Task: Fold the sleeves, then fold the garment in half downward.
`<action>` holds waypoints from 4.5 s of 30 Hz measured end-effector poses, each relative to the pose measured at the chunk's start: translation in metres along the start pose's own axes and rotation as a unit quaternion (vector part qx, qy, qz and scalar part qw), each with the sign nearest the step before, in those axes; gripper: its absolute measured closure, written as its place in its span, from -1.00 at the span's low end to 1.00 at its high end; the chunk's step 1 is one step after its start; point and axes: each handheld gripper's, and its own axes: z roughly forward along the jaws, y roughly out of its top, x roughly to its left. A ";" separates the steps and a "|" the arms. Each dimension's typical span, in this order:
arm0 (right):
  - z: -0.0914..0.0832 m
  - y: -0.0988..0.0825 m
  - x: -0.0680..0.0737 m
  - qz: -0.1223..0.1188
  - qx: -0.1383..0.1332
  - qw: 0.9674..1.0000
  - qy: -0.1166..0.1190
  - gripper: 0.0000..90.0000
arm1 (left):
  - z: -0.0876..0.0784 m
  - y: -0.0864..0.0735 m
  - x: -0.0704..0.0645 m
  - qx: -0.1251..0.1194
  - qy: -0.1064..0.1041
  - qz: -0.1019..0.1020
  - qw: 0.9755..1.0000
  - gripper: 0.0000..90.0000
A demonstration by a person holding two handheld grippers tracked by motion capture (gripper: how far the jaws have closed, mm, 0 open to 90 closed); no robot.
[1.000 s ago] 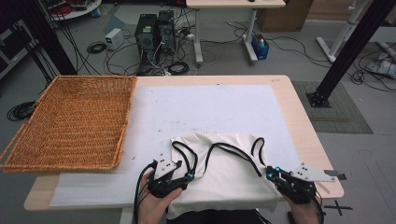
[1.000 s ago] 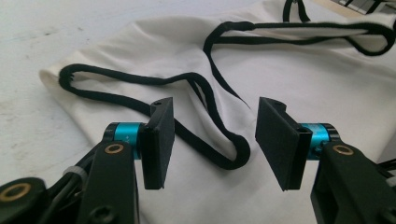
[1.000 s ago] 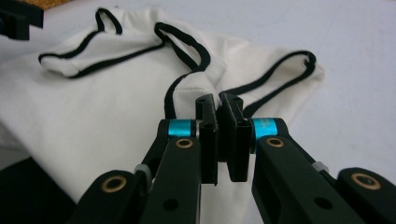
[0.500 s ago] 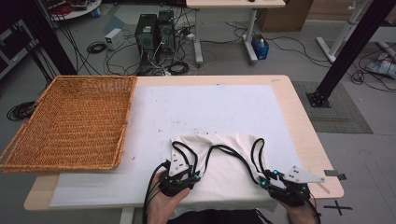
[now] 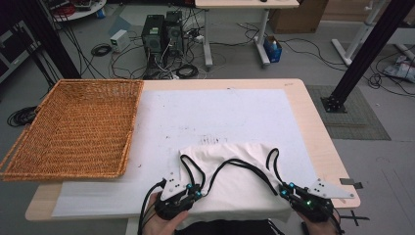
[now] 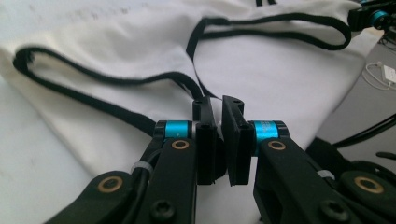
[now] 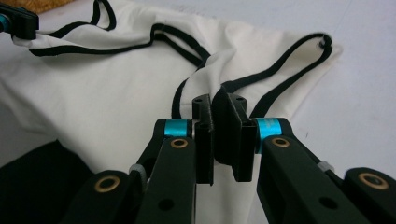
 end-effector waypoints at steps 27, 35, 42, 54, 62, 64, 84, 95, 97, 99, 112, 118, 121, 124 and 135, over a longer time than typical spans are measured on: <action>0.029 0.030 -0.025 0.025 0.020 0.999 -0.019 0.38 | -0.010 0.013 0.010 -0.056 0.059 -0.006 0.997 -0.01; 0.074 0.041 -0.033 0.008 0.101 0.995 0.002 0.50 | -0.017 0.009 0.013 -0.060 0.070 -0.014 0.996 -0.01; 0.072 0.040 -0.028 0.017 0.100 0.994 -0.028 0.57 | -0.021 0.007 0.016 -0.062 0.075 -0.018 0.995 -0.01; 0.065 0.041 -0.025 -0.001 0.095 0.995 -0.037 0.97 | -0.018 0.010 0.017 -0.061 0.075 -0.015 0.995 -0.01; 0.053 0.040 -0.036 0.009 0.077 0.994 -0.078 0.99 | -0.020 0.009 0.019 -0.056 0.080 -0.017 0.995 -0.01; 0.051 0.039 -0.038 0.015 0.073 0.994 -0.084 0.98 | -0.020 0.008 0.019 -0.056 0.080 -0.016 0.995 -0.01; 0.032 0.034 -0.029 0.006 0.045 0.998 -0.044 -0.76 | -0.016 0.031 0.024 -0.061 0.097 0.000 0.993 -0.21; 0.038 0.032 -0.024 -0.011 0.055 0.998 -0.023 -0.75 | -0.014 0.037 0.031 -0.055 0.103 0.003 0.993 -0.30; 0.038 0.032 -0.024 -0.012 0.054 0.998 -0.022 -0.75 | -0.013 0.043 0.036 -0.056 0.105 0.005 0.993 -0.30; 0.038 0.032 -0.024 -0.011 0.054 0.998 -0.022 -0.75 | -0.011 0.051 0.044 -0.056 0.107 0.007 0.993 -0.30; 0.040 0.036 -0.024 -0.011 0.054 0.998 -0.026 -0.75 | 0.044 0.080 0.105 0.021 0.132 -0.025 0.991 -0.29; 0.036 0.034 -0.024 -0.008 0.054 0.998 -0.028 -0.75 | 0.059 0.065 0.106 0.062 0.121 -0.030 0.990 -0.29; 0.035 0.033 -0.025 -0.006 0.056 0.998 -0.028 -0.75 | 0.061 0.055 0.108 0.072 0.119 -0.037 0.990 -0.29; 0.036 0.033 -0.027 -0.007 0.056 0.998 -0.027 -0.75 | 0.062 0.049 0.111 0.074 0.117 -0.032 0.990 -0.29; 0.040 0.035 -0.024 -0.009 0.057 0.998 -0.026 -0.75 | 0.059 0.050 0.113 0.074 0.130 -0.019 0.989 0.07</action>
